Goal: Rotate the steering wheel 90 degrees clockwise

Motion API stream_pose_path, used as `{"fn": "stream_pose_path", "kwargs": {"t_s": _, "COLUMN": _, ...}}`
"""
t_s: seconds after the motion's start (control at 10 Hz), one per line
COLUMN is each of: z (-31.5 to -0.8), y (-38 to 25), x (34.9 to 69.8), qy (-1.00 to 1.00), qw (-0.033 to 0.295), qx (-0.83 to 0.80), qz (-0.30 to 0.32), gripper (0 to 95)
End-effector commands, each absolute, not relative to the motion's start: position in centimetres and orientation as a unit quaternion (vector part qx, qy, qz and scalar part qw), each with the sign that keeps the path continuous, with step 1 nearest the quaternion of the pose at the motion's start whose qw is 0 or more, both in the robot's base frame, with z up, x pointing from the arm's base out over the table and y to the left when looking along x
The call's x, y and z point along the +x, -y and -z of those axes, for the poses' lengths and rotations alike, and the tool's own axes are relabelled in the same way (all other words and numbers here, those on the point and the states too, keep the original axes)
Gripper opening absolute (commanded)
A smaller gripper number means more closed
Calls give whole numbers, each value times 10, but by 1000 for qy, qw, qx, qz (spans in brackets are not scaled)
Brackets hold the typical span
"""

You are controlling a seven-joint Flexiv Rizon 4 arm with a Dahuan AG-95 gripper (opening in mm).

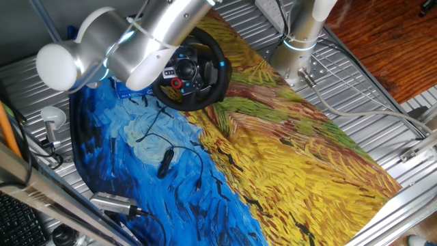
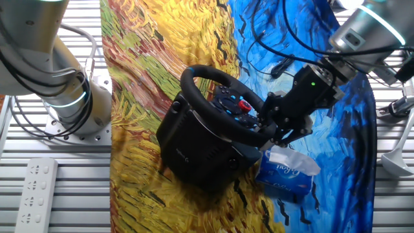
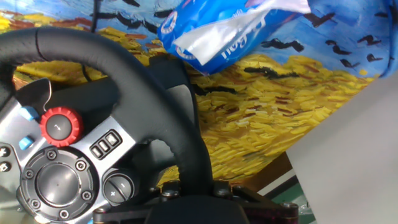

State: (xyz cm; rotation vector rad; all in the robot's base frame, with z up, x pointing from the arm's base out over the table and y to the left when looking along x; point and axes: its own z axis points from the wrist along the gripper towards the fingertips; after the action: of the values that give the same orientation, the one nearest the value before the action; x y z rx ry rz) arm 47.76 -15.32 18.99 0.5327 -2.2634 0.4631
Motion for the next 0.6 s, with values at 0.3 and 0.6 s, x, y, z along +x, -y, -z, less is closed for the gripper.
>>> {"fn": "stream_pose_path", "kwargs": {"t_s": 0.3, "z": -192, "y": 155, "x": 472, "qy": 887, "qw": 374, "qx": 203, "qz": -181, "gripper": 190}}
{"fn": "stream_pose_path", "kwargs": {"t_s": 0.6, "z": -194, "y": 154, "x": 468, "qy": 888, "qw": 373, "qx": 196, "qz": -183, "gripper": 190}}
